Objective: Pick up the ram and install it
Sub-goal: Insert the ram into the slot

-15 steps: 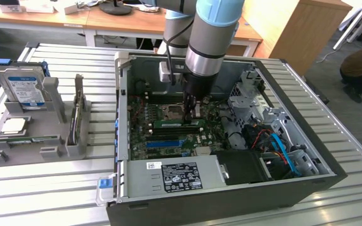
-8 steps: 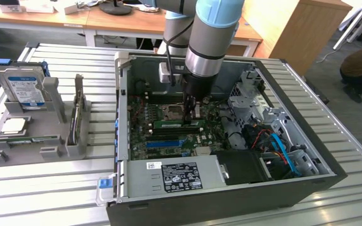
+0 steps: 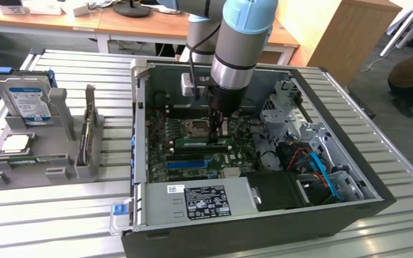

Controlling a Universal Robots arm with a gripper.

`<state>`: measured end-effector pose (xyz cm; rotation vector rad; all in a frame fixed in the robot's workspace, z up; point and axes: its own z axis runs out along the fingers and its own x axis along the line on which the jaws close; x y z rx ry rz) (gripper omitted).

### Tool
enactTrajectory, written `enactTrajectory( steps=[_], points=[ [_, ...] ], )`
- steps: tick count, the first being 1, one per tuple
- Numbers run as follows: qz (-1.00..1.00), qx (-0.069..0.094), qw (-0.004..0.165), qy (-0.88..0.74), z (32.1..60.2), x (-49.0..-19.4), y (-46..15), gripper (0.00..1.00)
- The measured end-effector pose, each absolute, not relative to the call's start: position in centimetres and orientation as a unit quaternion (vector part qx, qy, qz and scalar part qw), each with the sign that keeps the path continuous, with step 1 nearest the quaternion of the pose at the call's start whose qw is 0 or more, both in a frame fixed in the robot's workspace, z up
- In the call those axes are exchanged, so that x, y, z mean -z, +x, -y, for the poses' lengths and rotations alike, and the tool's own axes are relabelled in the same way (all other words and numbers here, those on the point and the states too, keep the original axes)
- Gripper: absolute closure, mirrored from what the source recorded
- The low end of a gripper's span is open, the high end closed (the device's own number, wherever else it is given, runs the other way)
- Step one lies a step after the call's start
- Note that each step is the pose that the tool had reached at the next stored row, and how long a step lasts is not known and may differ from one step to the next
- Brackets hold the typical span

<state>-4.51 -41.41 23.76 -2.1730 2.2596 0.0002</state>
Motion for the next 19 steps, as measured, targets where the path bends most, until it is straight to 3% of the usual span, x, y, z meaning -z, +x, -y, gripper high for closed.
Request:
enactTrajectory(
  steps=[19],
  points=[
    [-0.719, -0.001, 0.002, -0.695, 41.43, -23.69, -4.53, 0.88]
  ],
)
